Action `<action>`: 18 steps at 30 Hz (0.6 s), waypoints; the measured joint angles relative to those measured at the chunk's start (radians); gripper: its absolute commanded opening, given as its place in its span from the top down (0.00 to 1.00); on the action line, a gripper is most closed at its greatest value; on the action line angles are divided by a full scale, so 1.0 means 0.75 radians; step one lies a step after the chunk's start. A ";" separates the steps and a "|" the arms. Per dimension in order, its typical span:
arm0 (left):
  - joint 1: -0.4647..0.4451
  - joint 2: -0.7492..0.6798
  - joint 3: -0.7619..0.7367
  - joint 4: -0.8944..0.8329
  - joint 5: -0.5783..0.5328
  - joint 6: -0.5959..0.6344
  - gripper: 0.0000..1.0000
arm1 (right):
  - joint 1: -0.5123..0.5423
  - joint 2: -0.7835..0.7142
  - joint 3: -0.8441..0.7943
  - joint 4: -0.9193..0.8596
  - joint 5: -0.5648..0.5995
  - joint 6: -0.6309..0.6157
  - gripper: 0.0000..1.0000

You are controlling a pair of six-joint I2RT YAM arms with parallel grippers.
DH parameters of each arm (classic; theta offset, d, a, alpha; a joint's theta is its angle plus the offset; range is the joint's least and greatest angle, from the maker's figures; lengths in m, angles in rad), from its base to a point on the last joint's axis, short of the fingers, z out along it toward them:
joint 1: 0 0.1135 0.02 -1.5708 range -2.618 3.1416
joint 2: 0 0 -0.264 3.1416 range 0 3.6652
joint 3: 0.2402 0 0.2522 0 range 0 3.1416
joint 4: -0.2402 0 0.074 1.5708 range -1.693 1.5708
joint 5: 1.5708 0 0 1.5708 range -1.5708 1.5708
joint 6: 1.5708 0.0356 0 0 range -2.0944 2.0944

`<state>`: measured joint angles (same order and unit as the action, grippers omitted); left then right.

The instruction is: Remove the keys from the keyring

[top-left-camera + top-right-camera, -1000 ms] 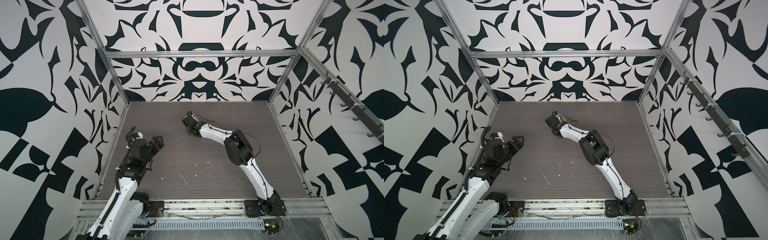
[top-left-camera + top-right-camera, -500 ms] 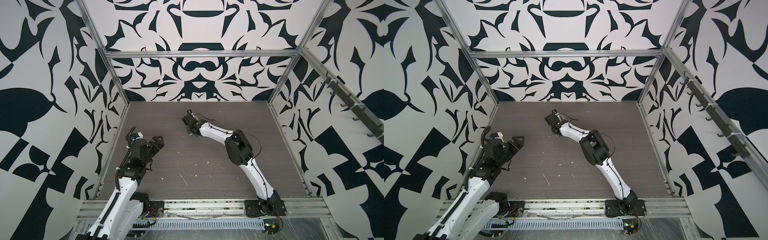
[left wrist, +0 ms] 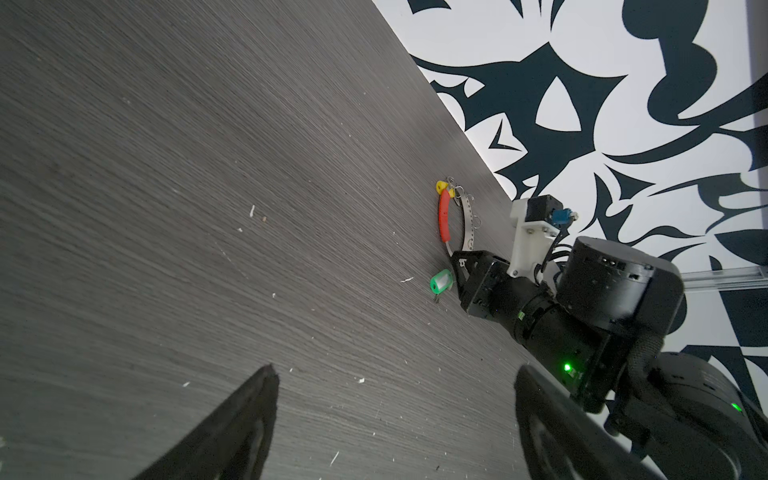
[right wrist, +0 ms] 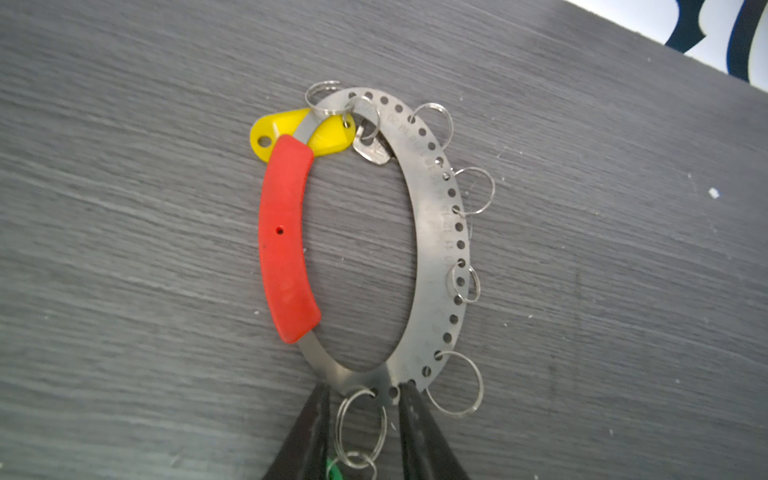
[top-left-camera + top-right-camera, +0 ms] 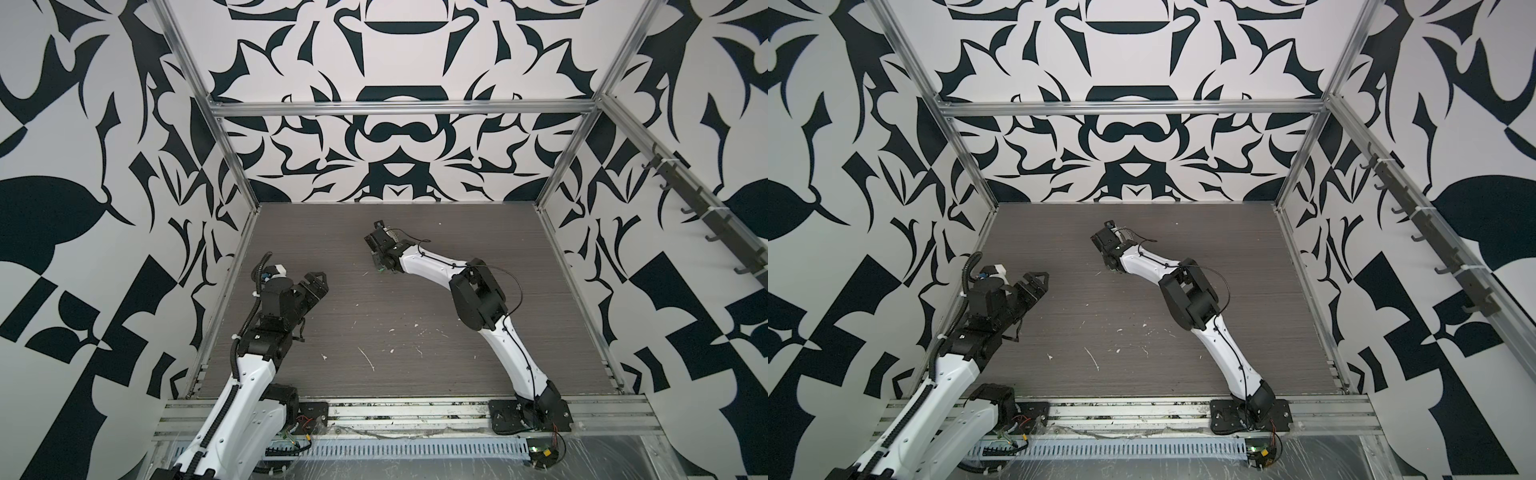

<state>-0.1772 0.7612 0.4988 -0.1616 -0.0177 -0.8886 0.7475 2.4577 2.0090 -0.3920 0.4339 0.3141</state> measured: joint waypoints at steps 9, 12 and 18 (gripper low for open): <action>0.000 0.000 0.000 0.000 0.000 0.000 0.08 | -0.009 0.000 0.000 -0.010 -0.001 0.002 0.74; 0.000 0.000 0.000 0.000 0.000 0.000 0.08 | -0.009 0.000 0.000 -0.011 -0.003 0.001 0.79; 0.000 -0.001 0.000 0.000 0.001 0.000 0.08 | -0.011 0.000 0.000 -0.013 -0.006 0.003 0.90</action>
<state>-0.1772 0.7609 0.4988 -0.1616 -0.0174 -0.8886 0.7391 2.4577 2.0090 -0.4015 0.4297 0.3164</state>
